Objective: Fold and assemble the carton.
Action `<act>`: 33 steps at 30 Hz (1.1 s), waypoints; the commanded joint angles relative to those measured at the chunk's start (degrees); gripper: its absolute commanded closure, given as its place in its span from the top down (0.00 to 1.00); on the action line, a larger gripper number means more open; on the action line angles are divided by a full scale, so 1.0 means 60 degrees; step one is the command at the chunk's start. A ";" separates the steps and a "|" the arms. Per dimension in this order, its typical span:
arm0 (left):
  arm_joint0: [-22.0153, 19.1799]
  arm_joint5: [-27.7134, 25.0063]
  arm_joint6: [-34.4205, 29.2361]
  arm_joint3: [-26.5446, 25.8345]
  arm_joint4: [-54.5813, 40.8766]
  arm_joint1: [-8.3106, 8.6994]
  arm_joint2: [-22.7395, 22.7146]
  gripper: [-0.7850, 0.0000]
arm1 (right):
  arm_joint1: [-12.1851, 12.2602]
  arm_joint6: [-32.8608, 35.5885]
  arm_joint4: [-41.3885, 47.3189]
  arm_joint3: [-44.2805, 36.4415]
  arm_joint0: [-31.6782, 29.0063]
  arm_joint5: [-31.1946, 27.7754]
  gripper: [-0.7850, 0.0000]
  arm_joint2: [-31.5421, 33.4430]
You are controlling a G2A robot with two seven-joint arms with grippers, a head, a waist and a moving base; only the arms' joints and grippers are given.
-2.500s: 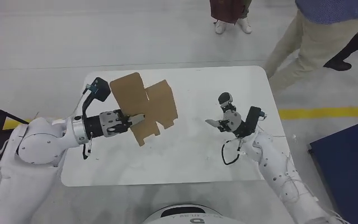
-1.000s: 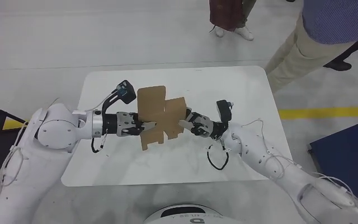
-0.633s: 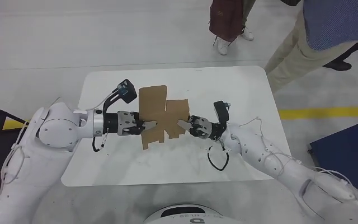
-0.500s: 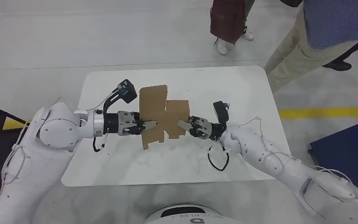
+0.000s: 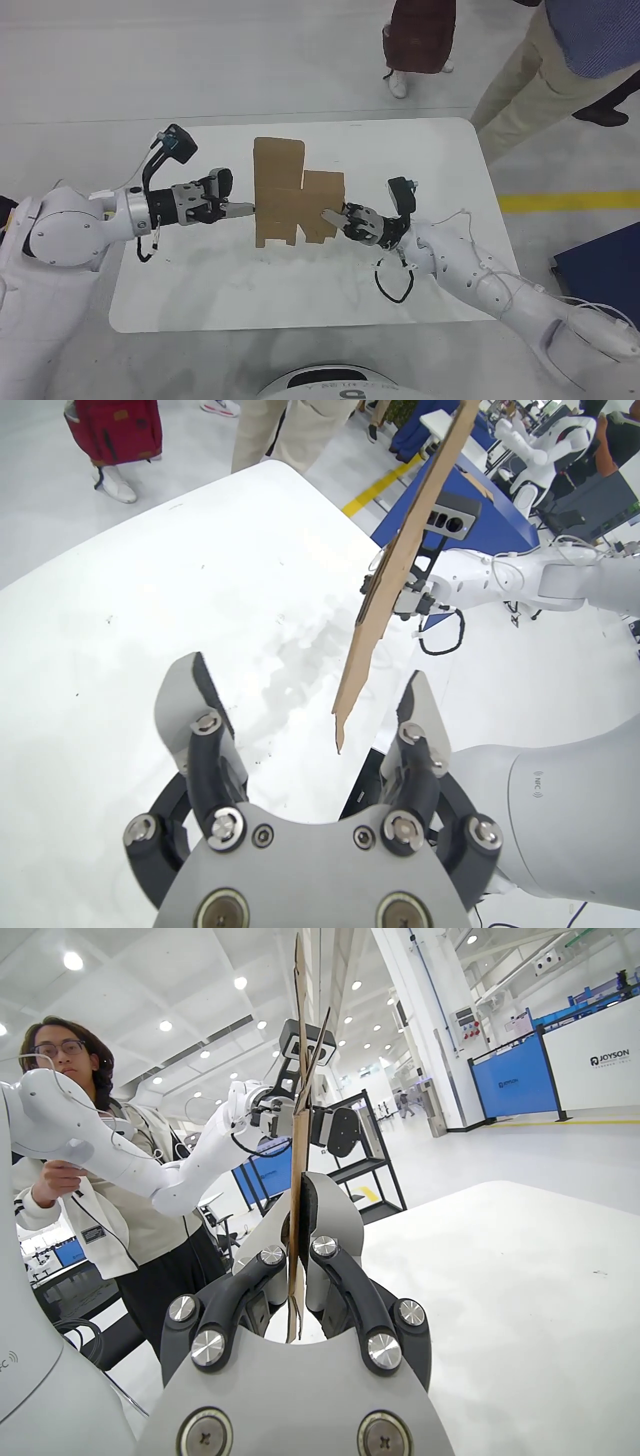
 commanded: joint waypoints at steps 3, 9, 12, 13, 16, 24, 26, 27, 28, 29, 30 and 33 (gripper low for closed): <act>-0.0008 -0.0004 -0.0006 0.0002 0.0000 -0.0001 0.0012 1.00 | -0.0004 -0.0012 0.0090 -0.0047 -0.0043 0.0013 0.00 0.0015; -0.0008 -0.0004 -0.0006 0.0002 0.0000 -0.0001 0.0012 1.00 | 0.0106 0.0088 0.2048 -0.0593 -0.0449 0.0000 0.00 -0.0006; -0.0008 -0.0004 -0.0006 0.0002 0.0000 -0.0001 0.0012 1.00 | 0.0274 0.0211 0.2404 -0.0783 -0.0473 0.0000 0.00 -0.0088; -0.0008 -0.0004 -0.0006 0.0002 0.0000 -0.0001 0.0012 1.00 | 0.0329 0.0234 0.2497 -0.0876 -0.0475 0.0000 0.00 -0.0114; -0.0008 -0.0004 -0.0006 0.0002 0.0000 -0.0001 0.0012 1.00 | 0.0482 0.0276 0.2754 -0.1203 -0.0463 0.0000 0.00 -0.0222; -0.0008 -0.0004 -0.0006 0.0002 0.0000 -0.0001 0.0012 1.00 | 0.0617 0.0529 0.2580 -0.0942 -0.0354 0.0000 0.00 -0.0124; -0.0008 -0.0004 -0.0006 0.0002 0.0000 -0.0001 0.0012 1.00 | 0.0617 0.0529 0.2580 -0.0942 -0.0354 0.0000 0.00 -0.0124; -0.0008 -0.0004 -0.0006 0.0002 0.0000 -0.0001 0.0012 1.00 | 0.0617 0.0529 0.2580 -0.0942 -0.0354 0.0000 0.00 -0.0124; -0.0008 -0.0004 -0.0006 0.0002 0.0000 -0.0001 0.0012 1.00 | 0.0617 0.0529 0.2580 -0.0942 -0.0354 0.0000 0.00 -0.0124; -0.0008 -0.0004 -0.0006 0.0002 0.0000 -0.0001 0.0012 1.00 | 0.0610 0.0526 0.2690 -0.0976 -0.0415 0.0000 0.00 -0.0138; -0.0008 -0.0004 -0.0006 0.0002 0.0000 -0.0001 0.0012 1.00 | 0.0571 0.0444 0.3534 -0.1283 -0.0700 0.0000 0.00 -0.0267; -0.0008 -0.0004 -0.0006 0.0002 0.0000 -0.0001 0.0012 1.00 | 0.0523 0.1001 0.7162 -0.2427 -0.1092 0.0000 0.00 -0.0816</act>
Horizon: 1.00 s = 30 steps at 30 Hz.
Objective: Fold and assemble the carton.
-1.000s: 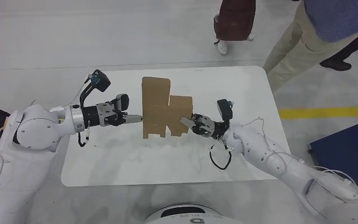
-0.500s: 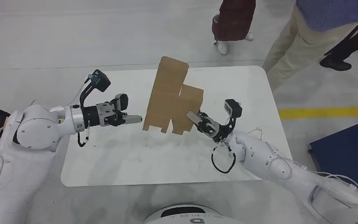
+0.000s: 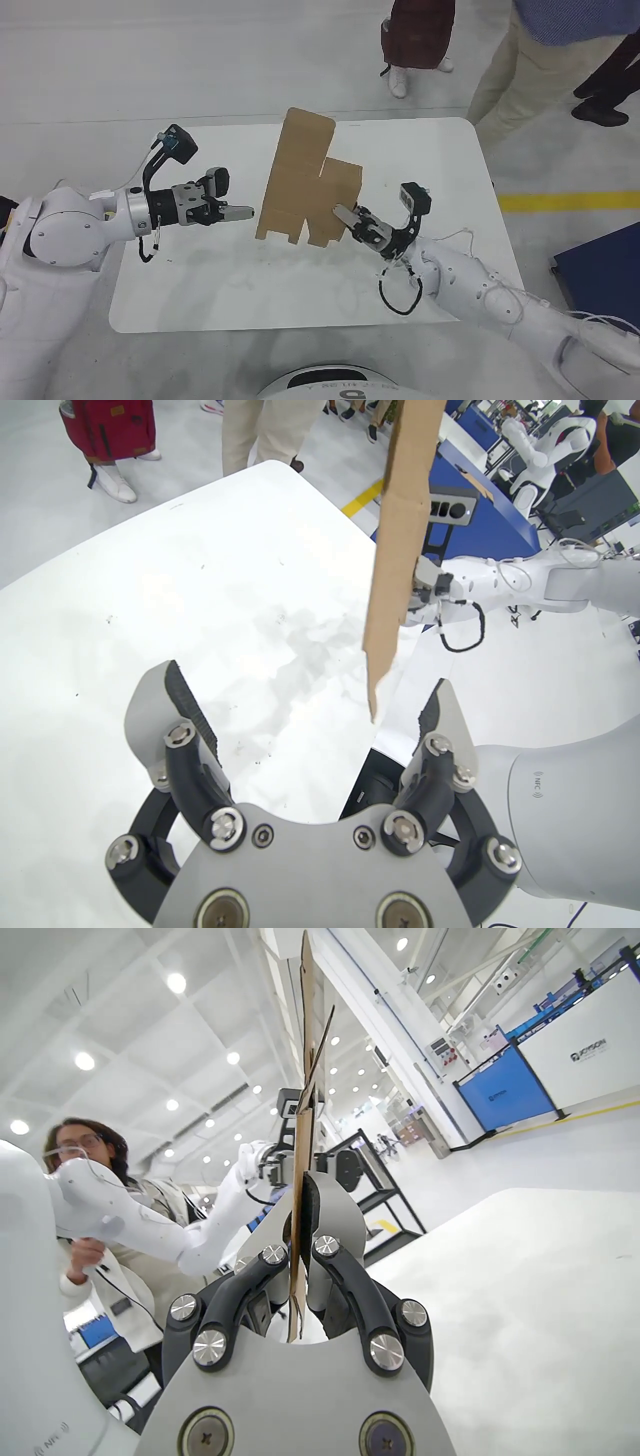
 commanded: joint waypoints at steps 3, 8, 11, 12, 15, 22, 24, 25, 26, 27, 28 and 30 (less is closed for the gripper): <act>0.0000 0.0000 0.0000 0.0000 0.0000 0.0000 0.0000 1.00 | 0.0068 0.2904 0.7624 -0.1294 -0.0164 0.0000 0.00 -0.0376; 0.0000 0.0000 0.0000 0.0000 0.0000 0.0000 0.0000 1.00 | 0.0141 0.9012 1.4565 -0.1431 -0.0850 0.0000 0.00 0.0684; 0.0000 0.0000 0.0000 0.0000 0.0000 0.0000 0.0000 1.00 | 0.0121 1.2431 1.7424 -0.0594 -0.1057 0.0458 0.00 0.1241; 0.0000 0.0000 0.0000 0.0000 0.0000 0.0000 0.0000 1.00 | 0.0097 1.3256 1.7993 -0.0313 -0.1092 0.0709 0.00 0.1444; 0.0000 0.0000 0.0000 0.0000 0.0000 0.0000 0.0000 1.00 | -0.0009 1.4731 1.8798 0.0294 -0.1218 0.1013 0.00 0.1925; 0.0000 0.0000 0.0000 0.0000 0.0000 0.0000 0.0000 1.00 | -0.0019 1.4850 1.8837 0.0339 -0.1230 0.1007 0.00 0.1980; 0.0000 0.0000 0.0000 0.0000 0.0000 0.0000 0.0000 1.00 | -0.0019 1.4850 1.8837 0.0339 -0.1230 0.1007 0.00 0.1980; 0.0000 0.0000 0.0000 0.0000 0.0000 0.0000 0.0000 1.00 | -0.0019 1.4850 1.8837 0.0339 -0.1230 0.1007 0.00 0.1980; 0.0000 0.0000 0.0000 0.0000 0.0000 0.0000 0.0000 1.00 | -0.0026 1.4781 1.8905 0.0278 -0.1260 0.1117 0.00 0.1983; 0.0000 0.0000 0.0000 0.0000 0.0000 0.0000 0.0000 1.00 | -0.0059 1.4620 1.9392 -0.0094 -0.1360 0.1658 0.00 0.2068; 0.0000 0.0000 0.0000 0.0000 0.0000 0.0000 0.0000 1.00 | -0.0072 1.4727 1.9837 -0.0269 -0.1456 0.2055 0.00 0.2247; 0.0000 0.0000 0.0000 0.0000 0.0000 0.0000 0.0000 1.00 | -0.0095 1.4993 2.0806 -0.0554 -0.1698 0.3025 0.00 0.2517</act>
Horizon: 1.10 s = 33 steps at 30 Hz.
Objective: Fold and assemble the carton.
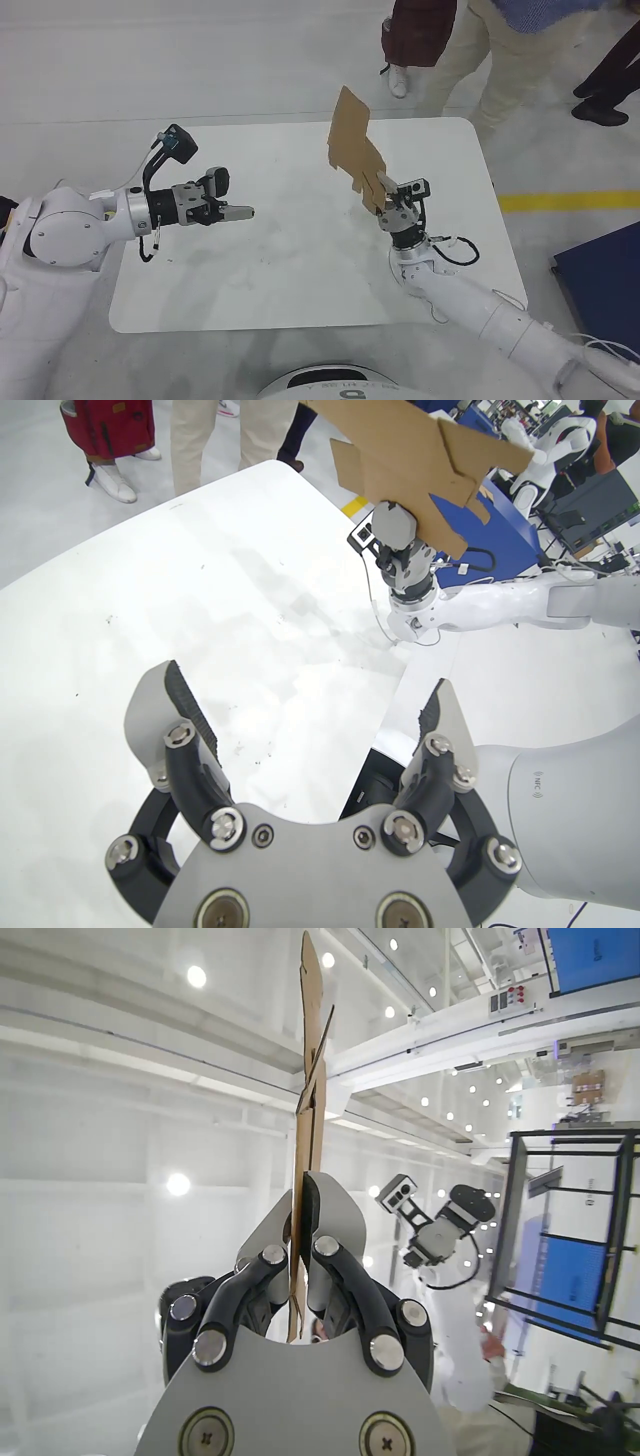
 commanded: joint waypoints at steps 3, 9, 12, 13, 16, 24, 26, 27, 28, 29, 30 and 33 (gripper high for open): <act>0.0000 0.0000 0.0000 0.0000 0.0000 0.0000 0.0000 1.00 | -0.0014 0.0874 0.2922 -0.0413 -0.0540 0.3746 0.00 0.0702; 0.0000 0.0000 0.0000 0.0000 0.0000 0.0000 0.0000 1.00 | 0.0033 0.0546 0.4414 -0.0574 -0.0846 0.7290 0.00 0.1426; 0.0000 0.0000 0.0000 0.0000 0.0000 0.0000 0.0000 1.00 | 0.0027 0.0265 0.4844 -0.0851 -0.1018 0.8290 0.00 0.1679; 0.0000 0.0000 0.0000 0.0000 0.0000 0.0000 0.0000 1.00 | 0.0022 0.0150 0.5007 -0.0955 -0.1082 0.8681 0.00 0.1732; 0.0000 0.0000 0.0000 0.0000 0.0000 0.0000 0.0000 1.00 | 0.0005 -0.0149 0.5858 -0.1154 -0.1239 0.9571 0.00 0.1844; 0.0000 0.0000 0.0000 0.0000 0.0000 0.0000 0.0000 1.00 | 0.0005 -0.0149 0.5858 -0.1154 -0.1239 0.9571 0.00 0.1844; 0.0000 0.0000 0.0000 0.0000 0.0000 0.0000 0.0000 1.00 | 0.0005 -0.0149 0.5858 -0.1154 -0.1239 0.9571 0.00 0.1844; 0.0000 0.0000 0.0000 0.0000 0.0000 0.0000 0.0000 1.00 | 0.0005 -0.0149 0.5858 -0.1154 -0.1239 0.9571 0.00 0.1844; 0.0000 0.0000 0.0000 0.0000 0.0000 0.0000 0.0000 1.00 | 0.0005 -0.0149 0.5858 -0.1154 -0.1239 0.9571 0.00 0.1844; 0.0000 0.0000 0.0000 0.0000 0.0000 0.0000 0.0000 1.00 | 0.0005 -0.0149 0.5858 -0.1154 -0.1239 0.9571 0.00 0.1844; 0.0000 0.0000 0.0000 0.0000 0.0000 0.0000 0.0000 1.00 | 0.0005 -0.0149 0.5858 -0.1154 -0.1239 0.9571 0.00 0.1844; 0.0182 -0.0107 0.0474 0.0393 -0.1481 -0.0082 0.0299 1.00 | -0.0029 -0.0152 0.5963 -0.1317 -0.1290 0.9722 0.00 0.1821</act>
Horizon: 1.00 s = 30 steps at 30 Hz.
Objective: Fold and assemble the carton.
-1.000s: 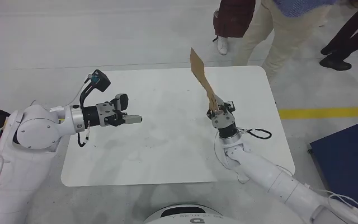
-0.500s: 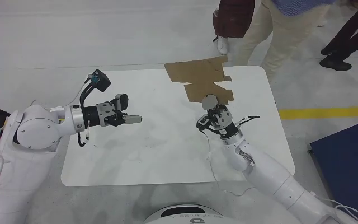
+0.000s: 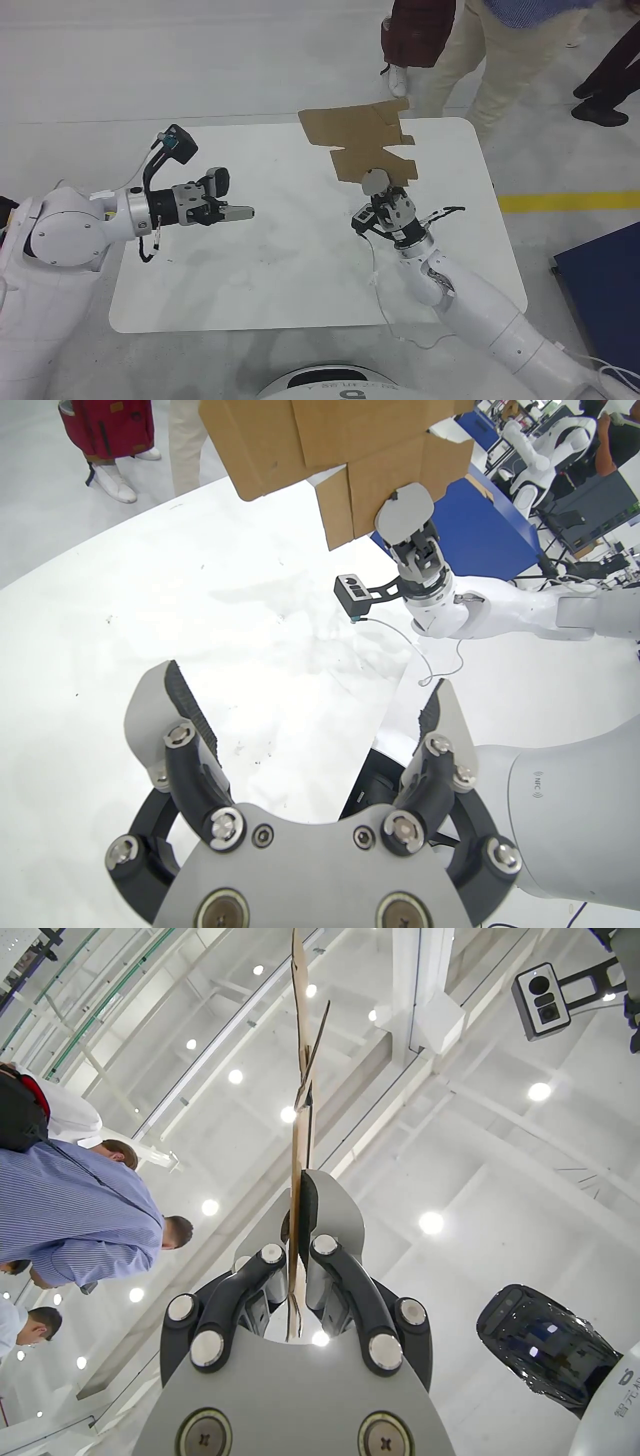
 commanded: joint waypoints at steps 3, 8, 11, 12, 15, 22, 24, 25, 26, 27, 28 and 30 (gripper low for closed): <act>-0.0039 -0.1163 -0.0099 0.1310 -0.4390 -0.0158 0.0756 1.00 | -0.0298 0.0306 0.0702 -0.0277 -0.0052 0.0967 0.00 -0.0398; -0.0730 -0.1960 -0.1730 0.2731 -0.8669 -0.0384 0.1761 1.00 | -0.0837 0.0661 0.1649 0.0290 0.0378 0.1828 0.00 -0.0950; -0.1426 -0.1331 -0.2361 0.3559 -0.9843 -0.0564 0.2346 1.00 | -0.1134 0.0616 0.1809 0.0594 0.0595 0.2098 0.00 -0.1182; -0.1587 -0.1195 -0.2495 0.3879 -1.0041 -0.0634 0.2573 1.00 | -0.1207 0.0592 0.1814 0.0654 0.0641 0.2148 0.00 -0.1216; -0.2051 -0.1057 -0.2634 0.4734 -1.0433 -0.0834 0.3075 1.00 | -0.1360 0.0614 0.1970 0.0689 0.0691 0.2335 0.00 -0.1182; -0.2051 -0.1057 -0.2634 0.4734 -1.0433 -0.0834 0.3075 1.00 | -0.1373 0.0629 0.2016 0.0670 0.0683 0.2383 0.00 -0.1163; -0.2089 -0.1028 -0.2342 0.4602 -0.9340 -0.0792 0.2957 1.00 | -0.1373 0.0629 0.2016 0.0670 0.0683 0.2383 0.00 -0.1163; -0.2091 -0.1055 -0.2110 0.4500 -0.8786 -0.0778 0.2895 1.00 | -0.1373 0.0629 0.2016 0.0670 0.0683 0.2383 0.00 -0.1163; -0.2095 -0.1132 -0.1841 0.4392 -0.8164 -0.0769 0.2853 1.00 | -0.1373 0.0629 0.2016 0.0670 0.0683 0.2383 0.00 -0.1163; -0.2095 -0.1239 -0.1602 0.4229 -0.7605 -0.0774 0.2864 1.00 | -0.1378 0.0591 0.2029 0.0637 0.0662 0.2385 0.00 -0.1166; -0.2098 -0.1334 -0.1371 0.4086 -0.7104 -0.0790 0.2920 1.00 | -0.1414 0.0424 0.2188 0.0484 0.0575 0.2497 0.00 -0.1208; -0.2124 -0.1487 -0.1022 0.3927 -0.6381 -0.0832 0.3058 1.00 | -0.1494 0.0151 0.2432 0.0422 0.0542 0.2603 0.00 -0.1244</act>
